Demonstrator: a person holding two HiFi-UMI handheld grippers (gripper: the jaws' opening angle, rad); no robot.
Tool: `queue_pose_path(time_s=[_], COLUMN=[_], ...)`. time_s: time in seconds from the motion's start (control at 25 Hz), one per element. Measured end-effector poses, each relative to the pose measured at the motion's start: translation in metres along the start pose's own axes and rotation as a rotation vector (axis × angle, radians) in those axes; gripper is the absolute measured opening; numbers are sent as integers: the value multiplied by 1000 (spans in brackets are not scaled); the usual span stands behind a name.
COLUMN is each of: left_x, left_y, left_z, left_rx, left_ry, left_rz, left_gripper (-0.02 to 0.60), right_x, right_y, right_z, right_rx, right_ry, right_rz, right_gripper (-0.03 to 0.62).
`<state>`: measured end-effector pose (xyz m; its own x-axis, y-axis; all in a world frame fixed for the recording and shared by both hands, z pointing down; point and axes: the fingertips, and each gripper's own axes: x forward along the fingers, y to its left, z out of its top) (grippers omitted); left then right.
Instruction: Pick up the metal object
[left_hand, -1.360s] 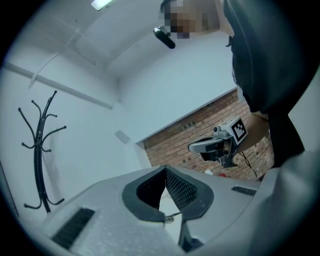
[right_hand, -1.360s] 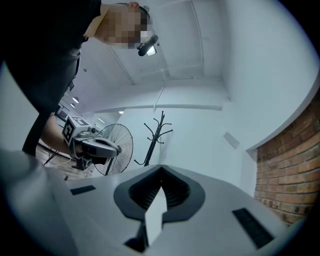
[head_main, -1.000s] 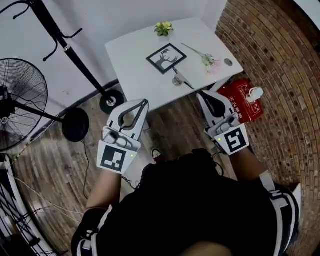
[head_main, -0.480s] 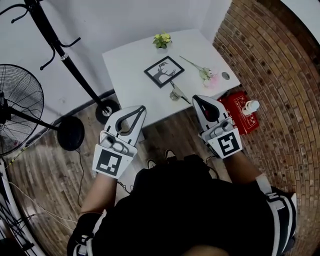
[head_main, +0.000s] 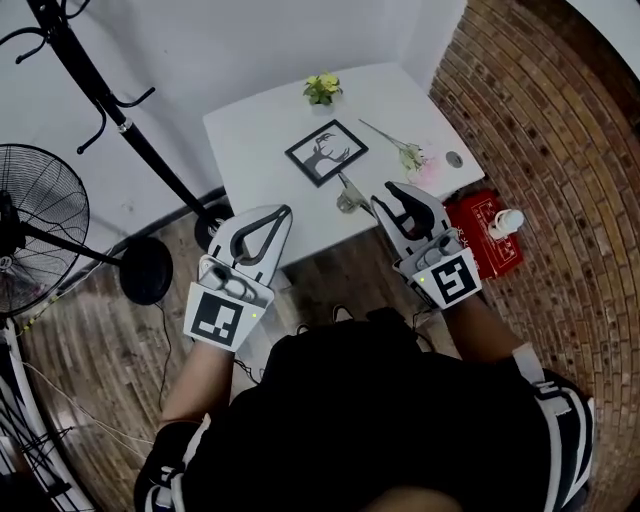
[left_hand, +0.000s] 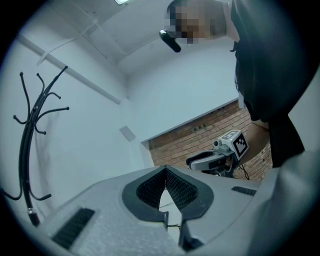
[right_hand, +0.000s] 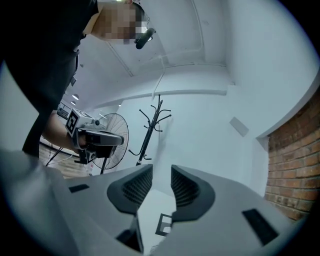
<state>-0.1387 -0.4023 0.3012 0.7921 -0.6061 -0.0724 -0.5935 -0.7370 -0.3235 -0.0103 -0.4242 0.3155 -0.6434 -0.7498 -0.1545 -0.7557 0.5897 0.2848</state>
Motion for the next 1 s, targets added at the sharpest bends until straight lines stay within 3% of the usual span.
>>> queue_pose_path(time_s=[0.08, 0.28, 0.48, 0.68, 1.0], left_x=[4, 12, 11, 12, 16], left_y=[3, 8, 15, 18, 15], left_z=[0, -1, -7, -15, -25], left_rx=[4, 2, 17, -1, -2], left_ry=[1, 14, 57, 82, 135], left_rz=[9, 38, 73, 112, 138], left_gripper=[8, 8, 8, 8, 8], right_x=[5, 18, 34, 46, 51], right_y=[0, -2, 2, 12, 4], right_z=[-8, -49, -130, -217, -308], right_rx=[-12, -92, -92, -200, -260], right_ry=[11, 112, 353, 594, 829], right_rz=[28, 107, 172, 256, 267], right_gripper=[149, 173, 198, 201, 202])
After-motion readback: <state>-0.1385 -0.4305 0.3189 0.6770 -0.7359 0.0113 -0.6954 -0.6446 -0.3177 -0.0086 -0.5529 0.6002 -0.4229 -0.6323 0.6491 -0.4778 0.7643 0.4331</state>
